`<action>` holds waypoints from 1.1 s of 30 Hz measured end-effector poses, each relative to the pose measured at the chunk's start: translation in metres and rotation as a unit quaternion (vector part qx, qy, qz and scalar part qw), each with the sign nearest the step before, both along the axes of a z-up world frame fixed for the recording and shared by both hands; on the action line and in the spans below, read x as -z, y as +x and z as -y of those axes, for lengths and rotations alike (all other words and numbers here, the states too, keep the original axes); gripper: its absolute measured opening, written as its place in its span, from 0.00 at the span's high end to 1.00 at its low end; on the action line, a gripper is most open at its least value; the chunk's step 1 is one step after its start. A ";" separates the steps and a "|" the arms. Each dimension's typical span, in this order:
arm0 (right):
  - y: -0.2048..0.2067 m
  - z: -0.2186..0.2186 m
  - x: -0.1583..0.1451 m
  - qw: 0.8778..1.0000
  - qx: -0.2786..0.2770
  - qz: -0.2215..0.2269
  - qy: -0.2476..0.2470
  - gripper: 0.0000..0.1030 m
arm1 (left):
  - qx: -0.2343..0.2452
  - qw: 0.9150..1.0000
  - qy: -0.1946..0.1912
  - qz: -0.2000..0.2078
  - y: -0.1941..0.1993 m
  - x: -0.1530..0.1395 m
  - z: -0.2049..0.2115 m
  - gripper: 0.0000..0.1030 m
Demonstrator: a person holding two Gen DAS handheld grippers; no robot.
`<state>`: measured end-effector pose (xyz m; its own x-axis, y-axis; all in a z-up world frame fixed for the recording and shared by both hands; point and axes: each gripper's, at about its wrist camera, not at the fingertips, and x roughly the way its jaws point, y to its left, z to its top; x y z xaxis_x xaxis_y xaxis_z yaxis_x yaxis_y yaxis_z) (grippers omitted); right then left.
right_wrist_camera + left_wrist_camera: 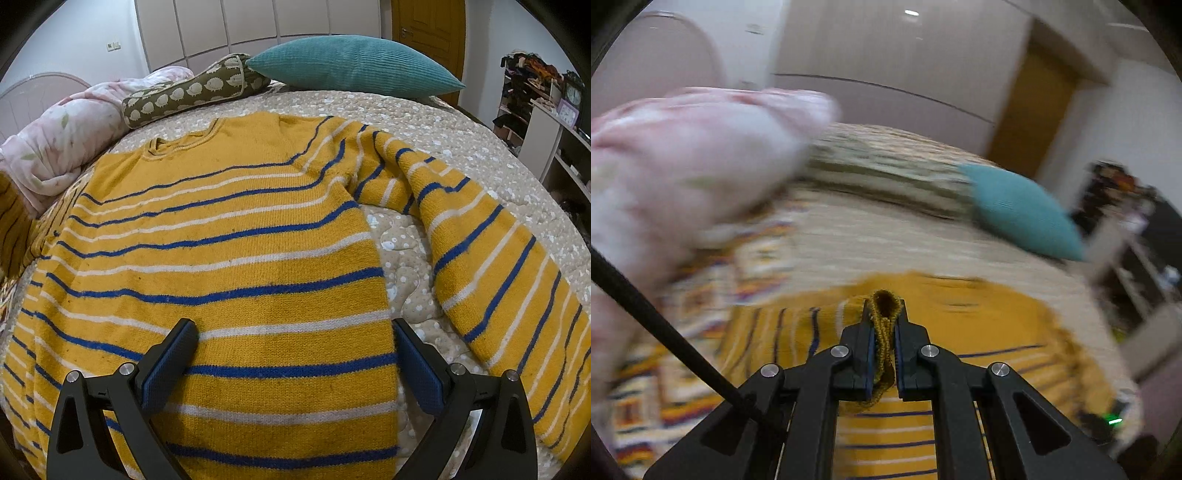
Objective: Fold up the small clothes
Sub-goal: 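Fold the held sleeve across the sweater body with the left gripper and release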
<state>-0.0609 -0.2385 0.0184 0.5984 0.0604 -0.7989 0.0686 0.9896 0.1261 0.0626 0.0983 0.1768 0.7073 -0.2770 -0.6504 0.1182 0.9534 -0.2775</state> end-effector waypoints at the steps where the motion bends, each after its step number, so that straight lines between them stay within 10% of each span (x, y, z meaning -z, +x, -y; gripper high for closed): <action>1: 0.000 0.001 0.000 1.000 0.000 0.002 0.003 0.00 | 0.029 0.999 -0.013 -0.004 0.007 0.002 0.033 0.92; 8: -0.004 0.006 -0.001 0.999 0.002 0.013 0.029 0.00 | 0.149 0.988 -0.023 -0.022 0.028 0.024 0.198 0.91; 12: -0.005 0.007 -0.001 0.999 0.002 0.016 0.035 0.00 | 0.167 0.984 -0.027 -0.047 0.030 0.042 0.227 0.67; 16: -0.005 0.008 0.000 0.999 0.002 0.017 0.037 0.00 | 0.178 0.980 -0.062 -0.065 0.013 0.041 0.210 0.49; 21: -0.005 0.006 0.000 0.999 0.001 0.016 0.032 0.00 | 0.156 0.987 -0.002 -0.033 -0.038 0.033 0.157 0.38; 27: -0.005 0.025 -0.027 0.996 0.001 0.020 0.091 0.10 | 0.068 0.995 0.071 0.006 -0.124 0.038 0.062 0.28; 33: 0.037 0.019 -0.042 0.988 -0.014 0.024 0.154 0.18 | -0.046 0.998 0.035 0.001 -0.176 0.065 -0.014 0.26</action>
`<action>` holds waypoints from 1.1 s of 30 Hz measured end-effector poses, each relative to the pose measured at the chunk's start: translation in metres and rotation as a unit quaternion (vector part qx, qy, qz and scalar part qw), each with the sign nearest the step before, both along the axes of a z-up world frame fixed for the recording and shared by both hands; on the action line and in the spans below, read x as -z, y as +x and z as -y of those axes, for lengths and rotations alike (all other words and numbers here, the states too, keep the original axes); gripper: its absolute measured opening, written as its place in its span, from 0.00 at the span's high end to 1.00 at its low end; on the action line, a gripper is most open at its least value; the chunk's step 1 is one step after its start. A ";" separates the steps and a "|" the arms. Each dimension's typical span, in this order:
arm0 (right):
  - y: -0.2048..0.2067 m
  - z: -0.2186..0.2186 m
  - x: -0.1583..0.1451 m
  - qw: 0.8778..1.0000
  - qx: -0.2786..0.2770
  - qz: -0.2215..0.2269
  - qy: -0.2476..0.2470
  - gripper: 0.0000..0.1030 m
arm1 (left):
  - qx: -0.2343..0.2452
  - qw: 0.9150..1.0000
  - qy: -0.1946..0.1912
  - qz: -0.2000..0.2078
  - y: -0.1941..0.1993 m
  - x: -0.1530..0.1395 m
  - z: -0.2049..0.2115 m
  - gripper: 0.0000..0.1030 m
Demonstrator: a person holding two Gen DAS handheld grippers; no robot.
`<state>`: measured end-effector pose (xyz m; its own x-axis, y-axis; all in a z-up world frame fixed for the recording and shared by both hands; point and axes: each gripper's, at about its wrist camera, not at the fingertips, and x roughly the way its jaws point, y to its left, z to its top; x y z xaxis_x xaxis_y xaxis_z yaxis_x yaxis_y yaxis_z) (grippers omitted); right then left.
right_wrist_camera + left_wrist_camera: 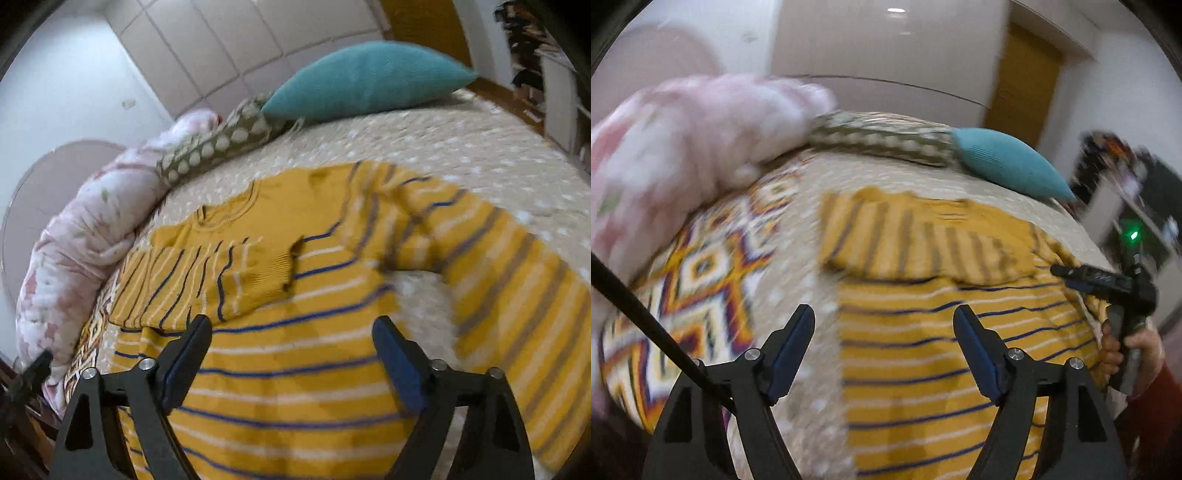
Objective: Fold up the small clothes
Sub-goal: 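Fold the held sleeve across the sweater body with the left gripper and release, then grasp the other sleeve with the right gripper and lay it across the body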
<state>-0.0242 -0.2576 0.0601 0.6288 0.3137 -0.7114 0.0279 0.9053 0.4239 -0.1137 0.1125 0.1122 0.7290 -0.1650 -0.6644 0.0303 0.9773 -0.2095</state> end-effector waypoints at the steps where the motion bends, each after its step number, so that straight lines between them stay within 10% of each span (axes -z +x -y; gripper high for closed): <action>1: 0.014 -0.009 0.007 1.000 -0.006 -0.015 -0.013 0.23 | -0.010 1.000 -0.013 -0.001 -0.004 0.006 -0.007 0.26; 6: 0.058 -0.033 0.026 0.998 -0.005 -0.050 -0.045 0.29 | -0.063 0.994 -0.080 -0.027 -0.017 0.036 -0.041 0.26; 9: 0.071 -0.042 0.024 0.996 -0.020 -0.063 -0.054 0.81 | -0.057 0.995 -0.077 -0.032 -0.018 0.040 -0.035 0.26; 15: 0.064 -0.018 0.007 0.996 -0.005 -0.064 -0.064 0.99 | -0.038 0.997 -0.049 -0.035 -0.018 0.048 -0.020 0.26; 18: 0.065 0.007 0.015 0.988 0.051 -0.092 -0.112 0.98 | -0.026 0.997 -0.058 -0.044 -0.017 0.055 -0.015 0.26; 23: 0.046 0.014 0.017 0.995 0.021 -0.080 -0.050 0.96 | 0.020 0.996 -0.046 -0.068 -0.017 0.073 0.011 0.26; 28: 0.039 -0.010 0.015 0.998 -0.033 -0.055 0.013 0.55 | 0.028 0.997 -0.026 -0.065 -0.021 0.081 0.030 0.26; 33: 0.061 -0.025 0.032 0.998 -0.008 -0.063 -0.003 0.53 | 0.014 0.997 -0.046 -0.062 -0.020 0.085 0.026 0.26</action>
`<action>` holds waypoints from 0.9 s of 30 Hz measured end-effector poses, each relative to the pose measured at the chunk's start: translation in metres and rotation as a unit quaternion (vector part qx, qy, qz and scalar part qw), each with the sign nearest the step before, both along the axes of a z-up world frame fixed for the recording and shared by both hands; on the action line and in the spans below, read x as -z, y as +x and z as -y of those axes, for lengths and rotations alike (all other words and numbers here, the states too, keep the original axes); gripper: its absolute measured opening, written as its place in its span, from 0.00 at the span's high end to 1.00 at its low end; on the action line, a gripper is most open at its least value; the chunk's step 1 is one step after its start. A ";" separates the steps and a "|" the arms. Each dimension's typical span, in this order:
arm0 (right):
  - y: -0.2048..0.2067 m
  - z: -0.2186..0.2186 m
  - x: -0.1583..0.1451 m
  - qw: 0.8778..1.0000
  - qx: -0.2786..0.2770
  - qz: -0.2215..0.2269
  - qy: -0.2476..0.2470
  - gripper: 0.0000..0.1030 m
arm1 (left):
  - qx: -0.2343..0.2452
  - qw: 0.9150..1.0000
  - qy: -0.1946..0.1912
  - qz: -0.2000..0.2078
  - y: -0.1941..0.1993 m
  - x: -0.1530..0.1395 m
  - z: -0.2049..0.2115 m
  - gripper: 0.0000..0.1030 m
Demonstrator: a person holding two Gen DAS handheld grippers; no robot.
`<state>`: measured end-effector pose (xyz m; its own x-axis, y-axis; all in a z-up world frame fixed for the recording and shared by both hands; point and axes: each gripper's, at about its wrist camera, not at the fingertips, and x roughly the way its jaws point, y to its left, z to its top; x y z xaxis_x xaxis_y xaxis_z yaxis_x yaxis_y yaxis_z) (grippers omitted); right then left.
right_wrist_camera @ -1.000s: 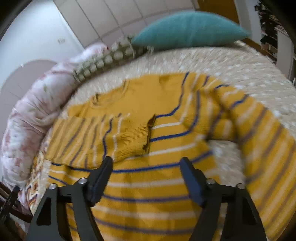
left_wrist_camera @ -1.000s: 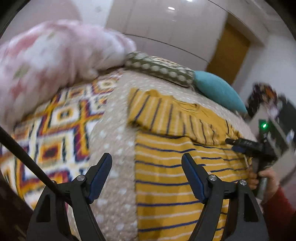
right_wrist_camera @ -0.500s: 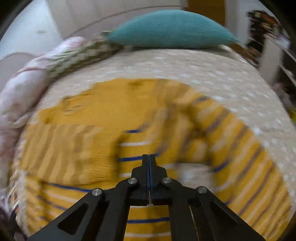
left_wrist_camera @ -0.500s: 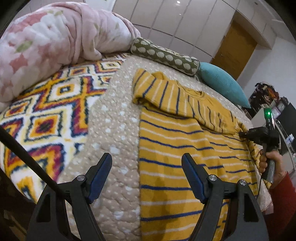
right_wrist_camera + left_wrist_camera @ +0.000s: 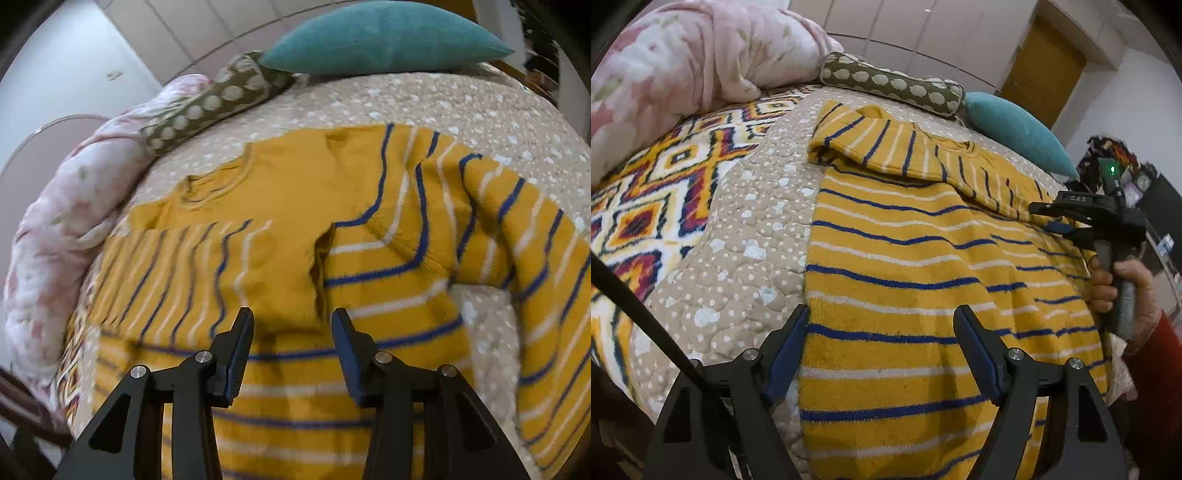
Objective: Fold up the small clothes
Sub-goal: 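Grasp the other sleeve with the right gripper and lay it across the body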
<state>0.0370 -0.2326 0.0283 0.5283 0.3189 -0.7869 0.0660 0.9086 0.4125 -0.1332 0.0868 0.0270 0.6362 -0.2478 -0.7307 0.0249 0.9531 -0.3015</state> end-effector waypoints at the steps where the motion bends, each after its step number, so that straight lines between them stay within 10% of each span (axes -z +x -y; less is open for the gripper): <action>1: 0.005 0.000 0.001 1.000 0.007 0.002 0.002 0.54 | -0.003 1.000 -0.004 0.002 0.000 0.000 -0.001 0.26; 4: 0.012 -0.005 -0.002 1.000 0.000 -0.003 0.019 0.90 | -0.005 1.000 -0.019 0.005 -0.003 -0.005 -0.005 0.29; 17: -0.017 0.035 -0.020 0.995 0.045 -0.007 -0.090 0.82 | -0.013 0.999 -0.043 0.003 -0.014 -0.011 -0.022 0.29; 27: -0.123 0.058 -0.036 0.995 0.051 0.045 -0.079 0.70 | 0.019 0.997 0.077 0.024 -0.020 0.004 0.015 0.22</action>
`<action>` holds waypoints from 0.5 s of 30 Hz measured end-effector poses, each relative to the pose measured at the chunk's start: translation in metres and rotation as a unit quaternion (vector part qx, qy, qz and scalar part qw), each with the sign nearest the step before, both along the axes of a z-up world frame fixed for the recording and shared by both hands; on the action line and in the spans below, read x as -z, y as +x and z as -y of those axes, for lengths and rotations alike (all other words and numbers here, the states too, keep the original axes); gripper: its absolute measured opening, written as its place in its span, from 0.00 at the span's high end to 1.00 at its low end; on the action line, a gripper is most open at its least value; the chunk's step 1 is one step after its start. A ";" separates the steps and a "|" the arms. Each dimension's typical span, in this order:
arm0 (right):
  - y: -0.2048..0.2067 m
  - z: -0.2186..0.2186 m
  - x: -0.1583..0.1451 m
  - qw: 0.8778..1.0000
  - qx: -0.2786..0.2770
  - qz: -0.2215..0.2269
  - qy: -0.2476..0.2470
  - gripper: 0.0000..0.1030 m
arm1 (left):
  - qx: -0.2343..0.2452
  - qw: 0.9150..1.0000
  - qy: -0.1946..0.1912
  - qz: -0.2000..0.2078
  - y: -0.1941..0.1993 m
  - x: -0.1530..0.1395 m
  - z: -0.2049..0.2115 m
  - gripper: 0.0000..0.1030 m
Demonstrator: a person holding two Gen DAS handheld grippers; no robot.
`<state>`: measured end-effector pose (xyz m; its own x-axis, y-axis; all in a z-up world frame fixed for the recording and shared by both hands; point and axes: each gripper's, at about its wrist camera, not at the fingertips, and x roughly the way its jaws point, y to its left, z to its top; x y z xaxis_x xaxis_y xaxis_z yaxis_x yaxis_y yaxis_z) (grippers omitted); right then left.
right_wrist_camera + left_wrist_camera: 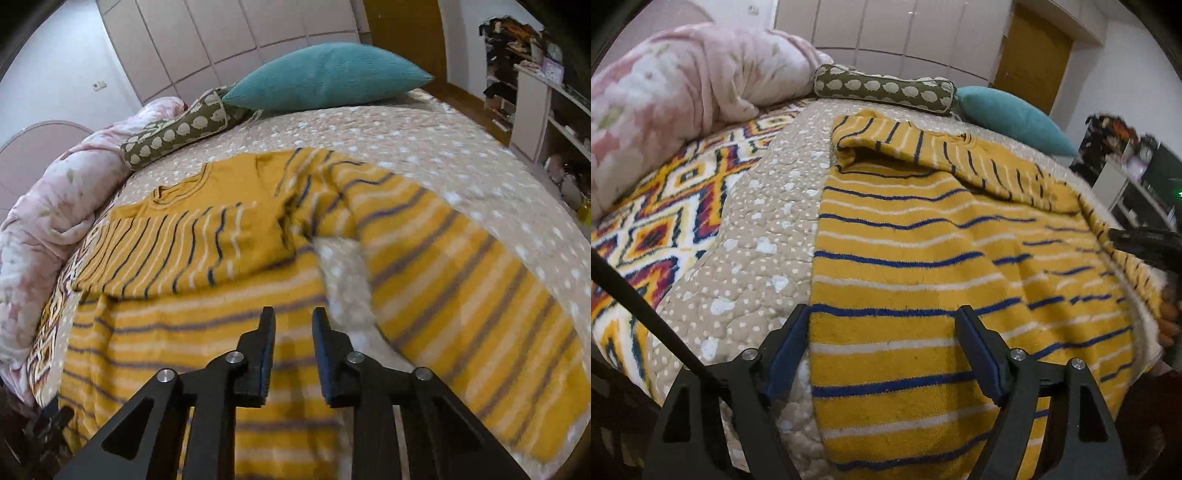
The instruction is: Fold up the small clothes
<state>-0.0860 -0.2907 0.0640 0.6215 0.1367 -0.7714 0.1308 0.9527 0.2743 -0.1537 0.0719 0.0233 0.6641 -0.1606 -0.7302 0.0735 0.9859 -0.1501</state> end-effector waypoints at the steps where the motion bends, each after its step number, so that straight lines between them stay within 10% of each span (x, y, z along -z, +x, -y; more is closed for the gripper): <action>1: -0.011 0.004 0.001 1.000 0.006 0.005 -0.002 0.62 | 0.000 1.000 0.014 0.001 -0.001 0.001 0.006 0.20; 5: -0.045 0.020 0.005 0.999 0.025 0.017 0.012 0.59 | -0.002 1.000 0.031 -0.003 -0.003 0.003 0.016 0.17; 9: -0.070 0.037 0.008 0.998 0.043 0.021 0.029 0.58 | -0.009 0.999 0.039 -0.013 -0.006 -0.005 0.013 0.81; 15: -0.088 0.055 0.005 0.996 0.063 0.036 0.051 0.58 | -0.024 0.999 0.031 -0.022 -0.017 -0.027 -0.022 0.92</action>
<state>-0.1740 -0.3460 0.0591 0.6917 0.1303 -0.7103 0.2235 0.8967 0.3821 -0.1704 0.0938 0.0501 0.6372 -0.0830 -0.7662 0.0201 0.9956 -0.0912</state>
